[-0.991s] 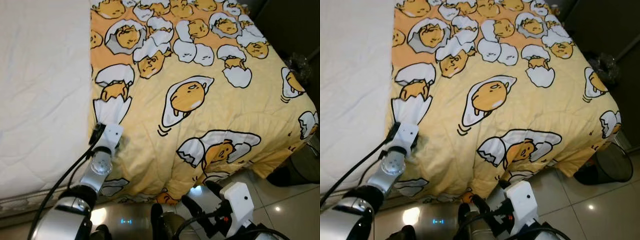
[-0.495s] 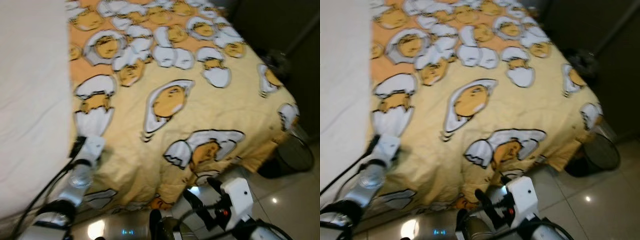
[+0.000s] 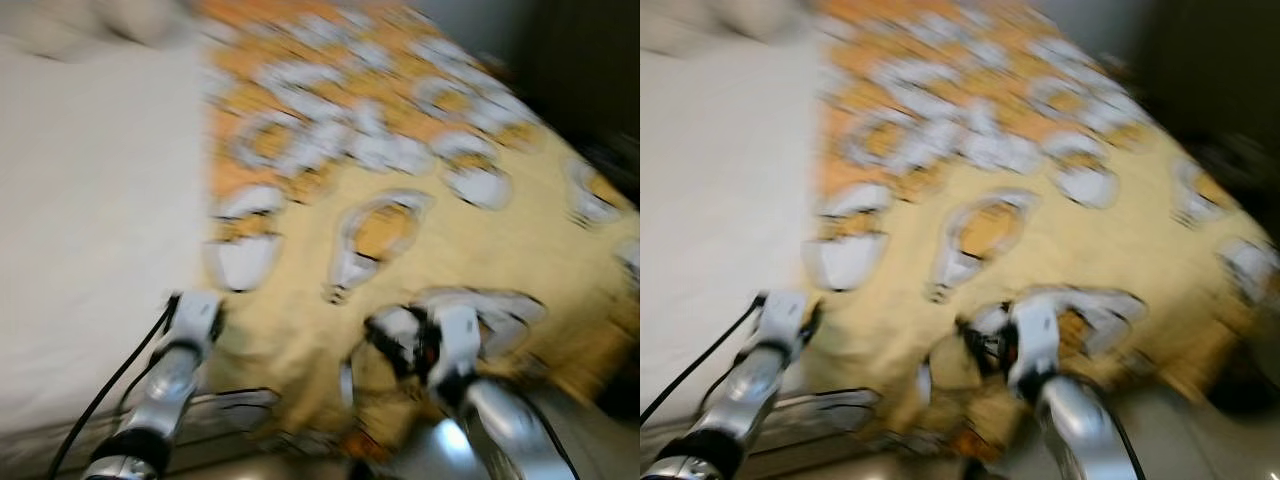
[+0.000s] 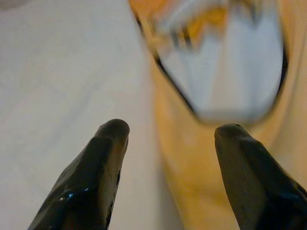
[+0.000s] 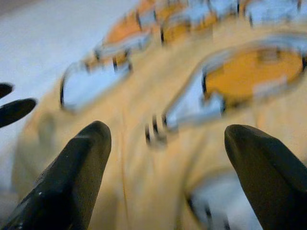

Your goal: Clean up the room

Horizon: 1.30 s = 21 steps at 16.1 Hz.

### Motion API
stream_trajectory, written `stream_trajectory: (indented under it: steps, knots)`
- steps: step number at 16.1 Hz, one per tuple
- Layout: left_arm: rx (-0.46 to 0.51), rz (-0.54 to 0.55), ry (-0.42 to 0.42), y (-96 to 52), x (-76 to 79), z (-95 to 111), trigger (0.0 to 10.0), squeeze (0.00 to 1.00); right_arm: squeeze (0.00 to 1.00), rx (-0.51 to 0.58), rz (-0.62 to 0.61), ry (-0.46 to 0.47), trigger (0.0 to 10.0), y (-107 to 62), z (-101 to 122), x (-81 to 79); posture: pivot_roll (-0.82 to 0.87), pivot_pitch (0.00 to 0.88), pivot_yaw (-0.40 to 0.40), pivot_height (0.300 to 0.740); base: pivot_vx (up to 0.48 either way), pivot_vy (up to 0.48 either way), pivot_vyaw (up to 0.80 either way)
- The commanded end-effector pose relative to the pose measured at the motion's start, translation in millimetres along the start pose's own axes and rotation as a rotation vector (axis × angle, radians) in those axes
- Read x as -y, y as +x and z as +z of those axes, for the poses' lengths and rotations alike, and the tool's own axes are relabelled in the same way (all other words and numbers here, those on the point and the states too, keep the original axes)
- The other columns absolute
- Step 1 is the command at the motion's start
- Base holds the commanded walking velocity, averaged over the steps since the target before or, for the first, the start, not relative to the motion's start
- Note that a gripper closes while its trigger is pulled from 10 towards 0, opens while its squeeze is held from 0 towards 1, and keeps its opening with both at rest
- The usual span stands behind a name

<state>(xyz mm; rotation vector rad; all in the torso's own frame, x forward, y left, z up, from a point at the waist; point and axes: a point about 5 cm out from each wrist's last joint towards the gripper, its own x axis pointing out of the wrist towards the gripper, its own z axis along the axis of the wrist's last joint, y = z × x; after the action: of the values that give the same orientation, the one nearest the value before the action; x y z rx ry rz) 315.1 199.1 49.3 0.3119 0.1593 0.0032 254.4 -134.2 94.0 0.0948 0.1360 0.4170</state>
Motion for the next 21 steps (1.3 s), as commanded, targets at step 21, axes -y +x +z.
stream_trajectory:
  steps: [21]
  knots:
    - [0.078,0.007,-0.063,-20.1,37.0,35,10.0,0.00,0.00,0.046,-0.288,0.006,10.0,4.9,-28,52.3,0.10,0.000,-0.013,0.731,-0.013,-0.146,0.51]
